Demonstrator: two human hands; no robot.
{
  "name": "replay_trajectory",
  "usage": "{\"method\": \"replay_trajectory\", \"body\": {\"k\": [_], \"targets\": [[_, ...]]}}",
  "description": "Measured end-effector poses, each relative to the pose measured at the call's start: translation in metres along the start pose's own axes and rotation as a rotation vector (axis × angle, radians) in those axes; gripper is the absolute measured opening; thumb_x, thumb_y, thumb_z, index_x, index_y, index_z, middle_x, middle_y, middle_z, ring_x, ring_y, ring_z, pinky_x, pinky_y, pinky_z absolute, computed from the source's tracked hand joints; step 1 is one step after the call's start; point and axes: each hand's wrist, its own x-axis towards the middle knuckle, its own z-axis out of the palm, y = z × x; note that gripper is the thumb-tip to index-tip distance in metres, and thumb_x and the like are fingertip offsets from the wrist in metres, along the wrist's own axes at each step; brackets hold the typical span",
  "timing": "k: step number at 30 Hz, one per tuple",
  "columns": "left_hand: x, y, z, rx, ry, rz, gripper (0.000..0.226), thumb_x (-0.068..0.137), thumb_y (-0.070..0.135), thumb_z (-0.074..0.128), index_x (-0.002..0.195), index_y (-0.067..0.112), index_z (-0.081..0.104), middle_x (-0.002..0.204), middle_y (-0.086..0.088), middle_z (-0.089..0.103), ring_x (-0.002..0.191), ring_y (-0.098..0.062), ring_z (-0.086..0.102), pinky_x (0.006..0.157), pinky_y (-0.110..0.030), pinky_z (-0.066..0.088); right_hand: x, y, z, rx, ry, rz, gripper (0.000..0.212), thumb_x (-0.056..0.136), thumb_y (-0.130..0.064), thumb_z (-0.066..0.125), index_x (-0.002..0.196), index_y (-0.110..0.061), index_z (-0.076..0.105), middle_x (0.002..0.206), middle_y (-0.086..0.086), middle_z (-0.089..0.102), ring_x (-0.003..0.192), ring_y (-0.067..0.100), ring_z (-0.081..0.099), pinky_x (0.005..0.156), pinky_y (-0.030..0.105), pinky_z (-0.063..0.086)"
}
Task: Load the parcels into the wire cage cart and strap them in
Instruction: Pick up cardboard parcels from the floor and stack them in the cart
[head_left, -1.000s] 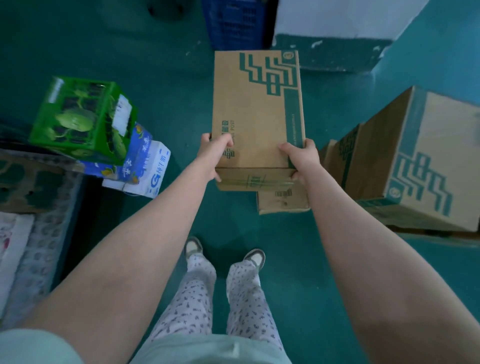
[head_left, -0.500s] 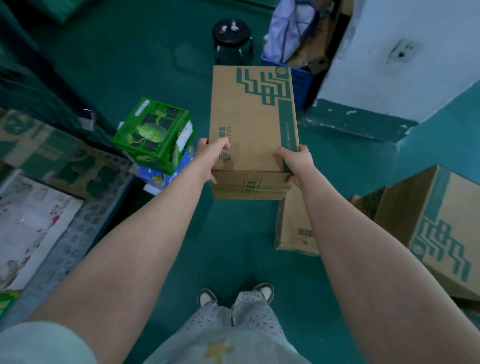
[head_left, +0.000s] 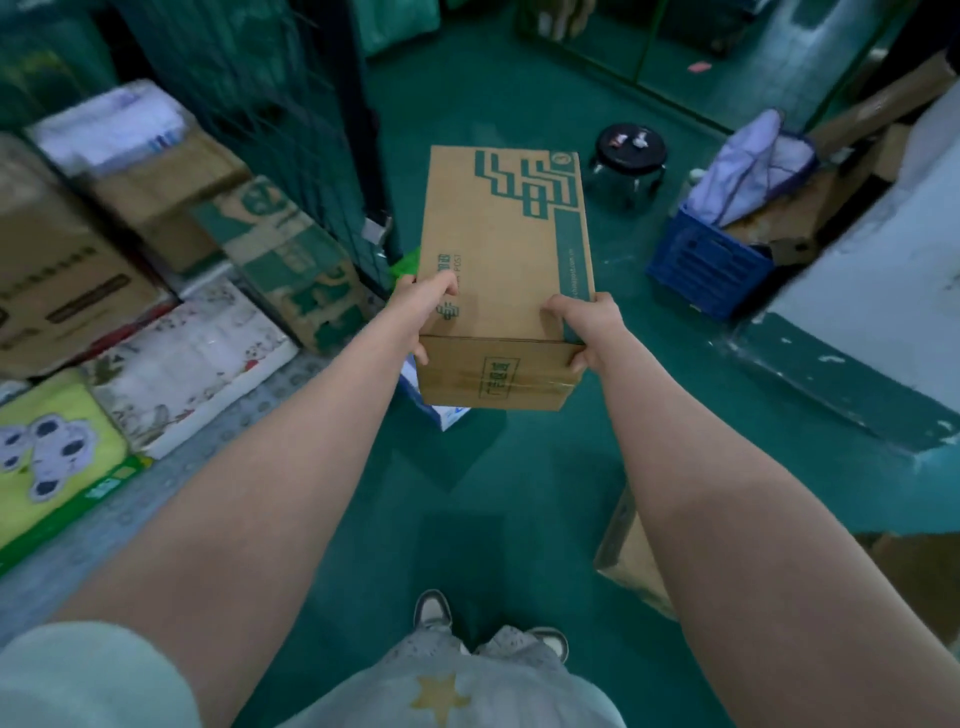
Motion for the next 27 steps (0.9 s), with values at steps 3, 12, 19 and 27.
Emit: {"method": "replay_trajectory", "body": {"k": [3,12,19,27], "targets": [[-0.002,-0.004,-0.042,-0.043,0.079,-0.031,0.063,0.082,0.025,0.053,0.141,0.018,0.031,0.145,-0.008,0.033,0.131,-0.036,0.033,0.095,-0.064,0.04,-0.007,-0.016,0.039,-0.025,-0.067,-0.023,0.058,0.084,-0.026,0.066,0.132,-0.013,0.038,0.111,0.004,0.05,0.101,0.024,0.049,0.09,0.045,0.05],[-0.014,-0.021,-0.167,-0.147,0.214,-0.033,0.063,0.082,0.026,0.052,0.141,0.019,0.031,0.145,-0.009,0.033,0.131,-0.035,0.033,0.097,-0.061,0.039,-0.041,-0.058,0.161,-0.119,-0.267,-0.09,0.059,0.081,-0.022,0.068,0.132,-0.008,0.04,0.128,0.011,0.051,0.108,0.03,0.052,0.066,0.04,0.049],[-0.023,-0.031,-0.239,-0.251,0.361,-0.049,0.056,0.086,0.022,0.052,0.138,0.016,0.032,0.145,-0.011,0.031,0.135,-0.037,0.029,0.097,-0.062,0.037,-0.063,-0.087,0.238,-0.22,-0.418,-0.112,0.073,0.081,-0.022,0.07,0.142,-0.008,0.03,0.139,0.015,0.044,0.122,0.038,0.047,0.084,0.057,0.047],[-0.02,-0.051,-0.292,-0.408,0.511,-0.122,0.047,0.088,0.026,0.049,0.133,0.018,0.033,0.149,-0.012,0.029,0.136,-0.037,0.029,0.099,-0.059,0.037,-0.07,-0.112,0.311,-0.415,-0.601,-0.175,0.077,0.084,-0.026,0.069,0.145,-0.01,0.025,0.144,0.012,0.039,0.126,0.037,0.042,0.086,0.057,0.049]]}}
